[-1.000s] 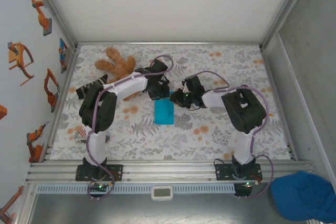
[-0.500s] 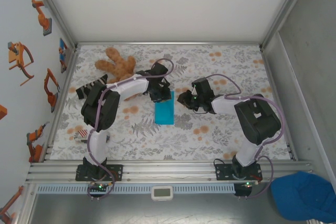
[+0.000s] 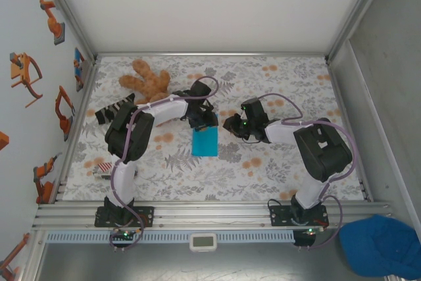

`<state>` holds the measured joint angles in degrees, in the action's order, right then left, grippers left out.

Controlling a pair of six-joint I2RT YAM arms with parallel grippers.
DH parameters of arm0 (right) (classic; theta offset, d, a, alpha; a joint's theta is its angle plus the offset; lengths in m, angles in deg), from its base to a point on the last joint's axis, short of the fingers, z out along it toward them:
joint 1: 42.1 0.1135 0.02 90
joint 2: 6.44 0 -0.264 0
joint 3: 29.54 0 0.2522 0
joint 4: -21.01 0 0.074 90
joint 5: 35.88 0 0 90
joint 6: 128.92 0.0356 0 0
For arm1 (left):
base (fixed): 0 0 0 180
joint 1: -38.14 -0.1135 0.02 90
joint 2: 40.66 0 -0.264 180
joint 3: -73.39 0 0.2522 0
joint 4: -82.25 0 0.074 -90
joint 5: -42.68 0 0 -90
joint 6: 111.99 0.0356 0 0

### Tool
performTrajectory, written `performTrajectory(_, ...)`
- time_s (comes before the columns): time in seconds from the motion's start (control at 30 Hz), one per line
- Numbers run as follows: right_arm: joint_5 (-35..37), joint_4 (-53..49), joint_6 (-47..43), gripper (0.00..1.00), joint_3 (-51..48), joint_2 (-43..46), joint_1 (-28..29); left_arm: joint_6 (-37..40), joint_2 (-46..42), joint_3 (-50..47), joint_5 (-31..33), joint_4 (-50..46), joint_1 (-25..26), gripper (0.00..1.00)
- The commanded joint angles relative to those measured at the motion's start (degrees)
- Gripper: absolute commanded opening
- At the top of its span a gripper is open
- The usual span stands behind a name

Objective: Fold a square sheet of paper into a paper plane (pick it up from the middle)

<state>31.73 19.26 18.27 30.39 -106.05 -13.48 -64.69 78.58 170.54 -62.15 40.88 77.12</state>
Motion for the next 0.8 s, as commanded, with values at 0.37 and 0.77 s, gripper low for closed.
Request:
performTrajectory(0.37, -1.3, -2.7, -2.7, 0.18, 4.7, -2.1, 2.5, -0.1, -0.2, -3.4, 2.1, 0.6, -0.4, 0.13)
performTrajectory(0.77, -3.6, -2.5, -1.4, 0.08, 10.6, -10.1, 4.2, -0.6, -1.1, -4.4, 2.8, 0.5, -0.5, 0.0)
